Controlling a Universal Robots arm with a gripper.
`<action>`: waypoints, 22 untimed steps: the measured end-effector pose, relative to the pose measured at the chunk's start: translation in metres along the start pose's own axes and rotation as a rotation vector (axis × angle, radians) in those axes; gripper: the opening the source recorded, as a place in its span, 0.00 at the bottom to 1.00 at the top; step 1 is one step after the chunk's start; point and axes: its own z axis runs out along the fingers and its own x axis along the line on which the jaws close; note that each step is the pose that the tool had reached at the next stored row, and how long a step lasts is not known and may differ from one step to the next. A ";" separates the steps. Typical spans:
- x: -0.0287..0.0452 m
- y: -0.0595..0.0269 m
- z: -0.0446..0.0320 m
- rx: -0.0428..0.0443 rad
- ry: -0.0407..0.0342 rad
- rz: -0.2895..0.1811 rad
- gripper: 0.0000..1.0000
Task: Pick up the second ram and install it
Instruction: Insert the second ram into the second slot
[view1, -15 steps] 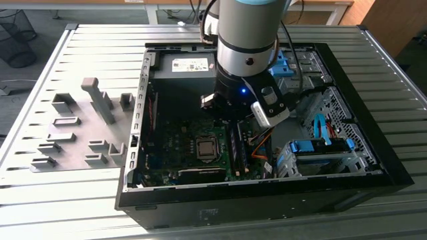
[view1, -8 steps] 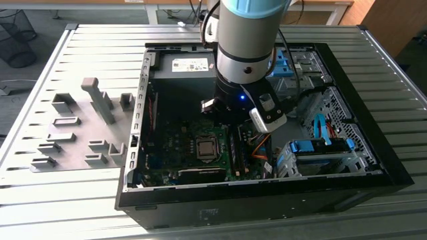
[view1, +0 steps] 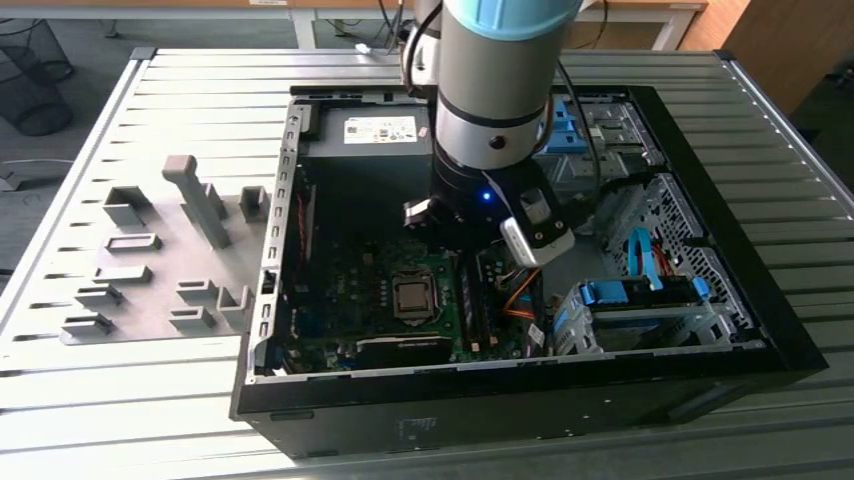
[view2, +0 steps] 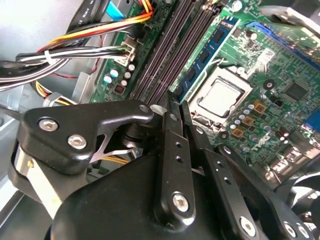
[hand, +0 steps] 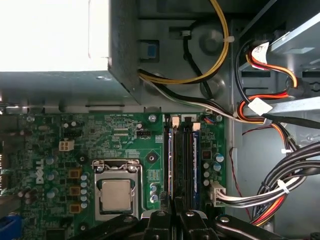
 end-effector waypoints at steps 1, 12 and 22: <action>-0.0006 -0.0001 0.0015 -0.0007 0.0002 0.000 0.14; -0.0022 -0.0023 0.0148 -0.0033 0.0004 0.000 0.14; -0.0029 -0.0069 0.0180 -0.0052 0.0004 0.004 0.14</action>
